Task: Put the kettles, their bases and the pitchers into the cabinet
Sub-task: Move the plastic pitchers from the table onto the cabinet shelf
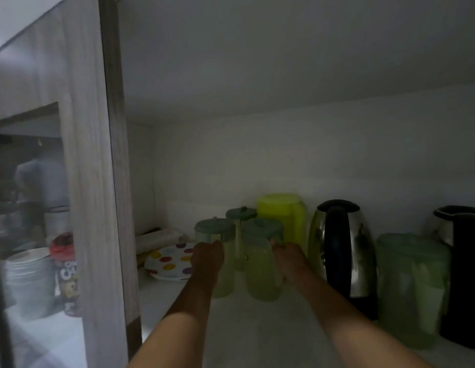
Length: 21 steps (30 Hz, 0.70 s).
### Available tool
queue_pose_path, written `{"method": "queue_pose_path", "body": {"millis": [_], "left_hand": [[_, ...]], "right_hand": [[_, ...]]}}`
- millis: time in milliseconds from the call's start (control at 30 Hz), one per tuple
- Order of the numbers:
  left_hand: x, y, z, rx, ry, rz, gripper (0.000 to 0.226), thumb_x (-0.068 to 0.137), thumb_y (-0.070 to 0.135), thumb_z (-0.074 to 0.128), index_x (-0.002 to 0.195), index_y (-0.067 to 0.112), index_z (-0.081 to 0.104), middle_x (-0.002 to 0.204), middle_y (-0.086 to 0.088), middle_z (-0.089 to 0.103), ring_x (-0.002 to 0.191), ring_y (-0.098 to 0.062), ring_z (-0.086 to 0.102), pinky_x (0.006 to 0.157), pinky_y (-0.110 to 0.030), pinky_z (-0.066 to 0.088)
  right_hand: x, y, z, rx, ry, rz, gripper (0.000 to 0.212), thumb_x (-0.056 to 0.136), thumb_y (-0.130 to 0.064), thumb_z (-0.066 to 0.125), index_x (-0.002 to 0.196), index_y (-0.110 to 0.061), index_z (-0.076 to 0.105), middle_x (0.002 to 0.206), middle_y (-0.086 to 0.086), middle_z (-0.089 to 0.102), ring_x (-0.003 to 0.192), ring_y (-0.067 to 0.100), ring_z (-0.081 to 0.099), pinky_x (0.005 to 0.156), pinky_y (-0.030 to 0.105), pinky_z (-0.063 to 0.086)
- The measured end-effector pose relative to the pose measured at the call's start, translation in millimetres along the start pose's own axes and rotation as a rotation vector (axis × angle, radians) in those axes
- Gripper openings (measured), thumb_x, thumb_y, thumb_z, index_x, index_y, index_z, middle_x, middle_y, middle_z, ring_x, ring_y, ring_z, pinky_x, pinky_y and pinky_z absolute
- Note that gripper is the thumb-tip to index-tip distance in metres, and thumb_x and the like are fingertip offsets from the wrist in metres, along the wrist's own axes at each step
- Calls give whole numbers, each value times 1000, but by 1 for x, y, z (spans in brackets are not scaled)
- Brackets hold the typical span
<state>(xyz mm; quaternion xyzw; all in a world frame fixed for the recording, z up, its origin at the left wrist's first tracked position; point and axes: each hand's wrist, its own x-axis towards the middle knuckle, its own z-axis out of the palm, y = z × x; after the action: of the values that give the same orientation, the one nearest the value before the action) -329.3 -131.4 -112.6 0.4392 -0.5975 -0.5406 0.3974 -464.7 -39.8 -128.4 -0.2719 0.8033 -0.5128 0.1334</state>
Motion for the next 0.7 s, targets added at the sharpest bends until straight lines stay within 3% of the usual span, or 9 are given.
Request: {"method": "queue_pose_path", "body": {"millis": [100, 233, 300, 467, 700], "left_hand": [[-2, -2, 2, -47, -5, 11, 55, 96, 40, 51, 132, -1, 49, 130, -20, 55, 119, -38, 53, 103, -51, 45], [0, -9, -2, -22, 3, 74, 60, 95, 54, 42, 122, 4, 60, 124, -20, 62, 113, -36, 58, 101, -51, 47], [-5, -7, -4, 26, 50, 97, 63, 96, 53, 39, 124, 0, 59, 125, -22, 61, 114, -37, 59, 100, -50, 47], [-27, 9, -10, 124, 123, 121, 60, 101, 39, 39, 142, -4, 37, 145, -24, 44, 131, -38, 45, 105, -39, 36], [-49, 6, -9, 290, 155, 230, 39, 103, 22, 37, 128, -5, 49, 133, -25, 53, 123, -39, 51, 96, -39, 42]], "right_hand": [[2, -1, 1, 28, -15, -9, 54, 100, -50, 40, 107, -2, 63, 110, 24, 67, 100, 37, 67, 88, 48, 57], [-1, -3, -1, 15, -25, 2, 55, 100, -50, 40, 114, -1, 62, 113, 24, 66, 102, 39, 66, 90, 54, 55], [-3, -5, -3, 2, -19, 21, 58, 99, -52, 40, 117, -1, 61, 117, 22, 65, 105, 38, 65, 92, 53, 55], [-5, -9, -4, -48, 7, 9, 64, 98, -52, 42, 132, 1, 53, 129, 23, 60, 106, 37, 63, 85, 43, 55], [-18, 0, 1, -105, 131, -78, 59, 100, -47, 45, 130, 3, 46, 130, 27, 57, 118, 41, 57, 86, 39, 46]]}}
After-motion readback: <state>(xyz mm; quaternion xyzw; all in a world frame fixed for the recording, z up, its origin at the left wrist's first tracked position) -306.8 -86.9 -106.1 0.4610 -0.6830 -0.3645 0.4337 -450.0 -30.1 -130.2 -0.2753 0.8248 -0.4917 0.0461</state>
